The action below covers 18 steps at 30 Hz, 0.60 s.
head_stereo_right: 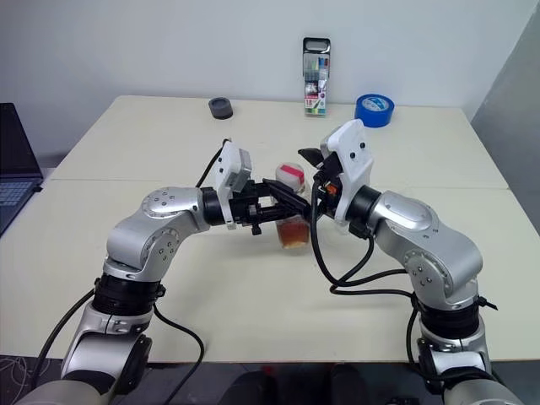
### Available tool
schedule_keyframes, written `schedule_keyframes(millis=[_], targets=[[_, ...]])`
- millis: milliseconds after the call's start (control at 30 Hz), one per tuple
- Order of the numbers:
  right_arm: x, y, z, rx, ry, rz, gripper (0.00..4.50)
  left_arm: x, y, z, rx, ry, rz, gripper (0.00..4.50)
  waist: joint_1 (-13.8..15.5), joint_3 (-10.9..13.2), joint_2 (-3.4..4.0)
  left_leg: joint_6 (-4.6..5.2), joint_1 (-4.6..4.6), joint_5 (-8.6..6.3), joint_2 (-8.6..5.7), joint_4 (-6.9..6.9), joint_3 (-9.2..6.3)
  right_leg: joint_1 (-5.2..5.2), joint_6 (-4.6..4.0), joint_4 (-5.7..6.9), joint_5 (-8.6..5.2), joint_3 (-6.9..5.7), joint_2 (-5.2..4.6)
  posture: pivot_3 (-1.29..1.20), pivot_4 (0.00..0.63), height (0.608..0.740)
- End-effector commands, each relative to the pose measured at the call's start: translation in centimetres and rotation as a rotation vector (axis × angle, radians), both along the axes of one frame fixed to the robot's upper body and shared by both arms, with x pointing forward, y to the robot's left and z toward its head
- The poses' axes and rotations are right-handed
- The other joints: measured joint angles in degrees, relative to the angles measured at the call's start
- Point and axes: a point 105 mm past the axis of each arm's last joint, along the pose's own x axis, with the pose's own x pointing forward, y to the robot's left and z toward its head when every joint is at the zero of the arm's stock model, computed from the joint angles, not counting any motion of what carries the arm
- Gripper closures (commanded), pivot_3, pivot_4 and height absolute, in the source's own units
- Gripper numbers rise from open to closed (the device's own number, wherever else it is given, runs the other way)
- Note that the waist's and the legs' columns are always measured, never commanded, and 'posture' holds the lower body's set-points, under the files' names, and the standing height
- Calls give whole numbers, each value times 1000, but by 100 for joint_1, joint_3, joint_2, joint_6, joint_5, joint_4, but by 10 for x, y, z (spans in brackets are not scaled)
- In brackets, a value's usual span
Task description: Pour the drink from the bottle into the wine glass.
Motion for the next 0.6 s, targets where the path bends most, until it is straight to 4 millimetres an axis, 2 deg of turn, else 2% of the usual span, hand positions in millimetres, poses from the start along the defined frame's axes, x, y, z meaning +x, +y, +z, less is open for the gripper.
schedule_keyframes(millis=[33, 200, 233, 433, 600], targets=[[-7, -1, 11, 29, -38, 8, 652, -4, -4, 18, -16, -75, -31, 2681, 0, 0, 0, 0, 0, 0, 0, 0, 0, 0, 0, 0, 0, 1, 0, 0, 150, 740], [-9, 0, 12, 45, -35, 9, 2425, -3, -5, 17, -17, -72, -24, 2681, 0, 0, 0, 0, 0, 0, 0, 0, 0, 0, 0, 0, 0, 0, 0, 0, 150, 740], [-9, 0, 12, 48, -35, 10, 2666, -3, -5, 17, -18, -72, -23, 2681, 0, 0, 0, 0, 0, 0, 0, 0, 0, 0, 0, 0, 0, 0, 0, 0, 150, 740], [-12, 2, 15, 64, -34, 51, 2655, -9, -7, 16, -28, -66, -50, 2681, 0, 0, 0, 0, 0, 0, 0, 0, 0, 0, 0, 0, 0, 1, 0, 0, 150, 740], [-26, 9, 32, -25, -115, 311, 2655, -30, -11, 26, -29, -83, -200, 2681, -3, 6, 8, 1, 0, 0, -1, 0, 3, -1, 0, -1, 0, 2, 0, 0, 150, 740]])
